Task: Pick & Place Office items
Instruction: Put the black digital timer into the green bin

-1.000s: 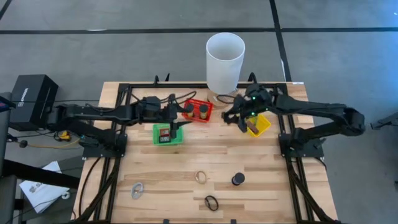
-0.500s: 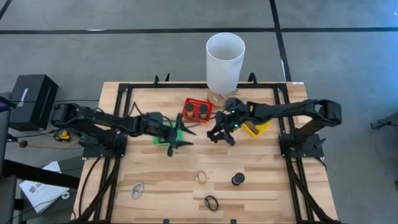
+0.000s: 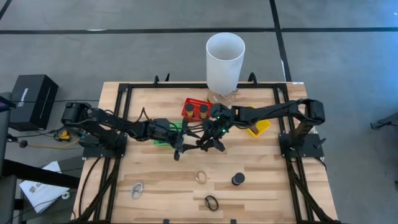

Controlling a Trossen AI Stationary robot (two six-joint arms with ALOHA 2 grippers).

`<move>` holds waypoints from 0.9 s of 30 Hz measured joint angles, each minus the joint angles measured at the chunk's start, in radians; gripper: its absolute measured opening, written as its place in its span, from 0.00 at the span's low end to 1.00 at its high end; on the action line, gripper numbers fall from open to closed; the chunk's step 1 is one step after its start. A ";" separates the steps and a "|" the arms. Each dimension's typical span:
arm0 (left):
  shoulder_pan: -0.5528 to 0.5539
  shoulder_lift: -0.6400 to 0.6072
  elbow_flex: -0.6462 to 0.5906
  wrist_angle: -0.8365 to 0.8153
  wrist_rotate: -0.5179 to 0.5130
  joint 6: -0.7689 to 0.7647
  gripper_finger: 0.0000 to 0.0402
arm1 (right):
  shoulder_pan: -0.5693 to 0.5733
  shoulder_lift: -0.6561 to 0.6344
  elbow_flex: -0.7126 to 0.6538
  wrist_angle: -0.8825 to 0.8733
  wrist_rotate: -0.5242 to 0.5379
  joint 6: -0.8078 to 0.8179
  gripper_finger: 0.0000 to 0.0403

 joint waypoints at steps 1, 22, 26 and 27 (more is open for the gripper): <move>-0.001 0.000 0.000 0.000 0.014 -0.001 0.46 | 0.003 0.008 0.013 0.000 -0.001 0.000 0.39; -0.004 -0.003 -0.001 -0.013 0.046 -0.026 0.46 | 0.010 0.006 0.125 -0.134 -0.060 0.050 0.40; -0.004 -0.003 -0.001 -0.013 0.046 -0.026 0.44 | 0.010 0.016 0.125 -0.133 -0.060 0.051 0.40; -0.004 -0.003 -0.001 -0.013 0.046 -0.026 0.42 | 0.010 0.017 0.124 -0.135 -0.060 0.052 0.40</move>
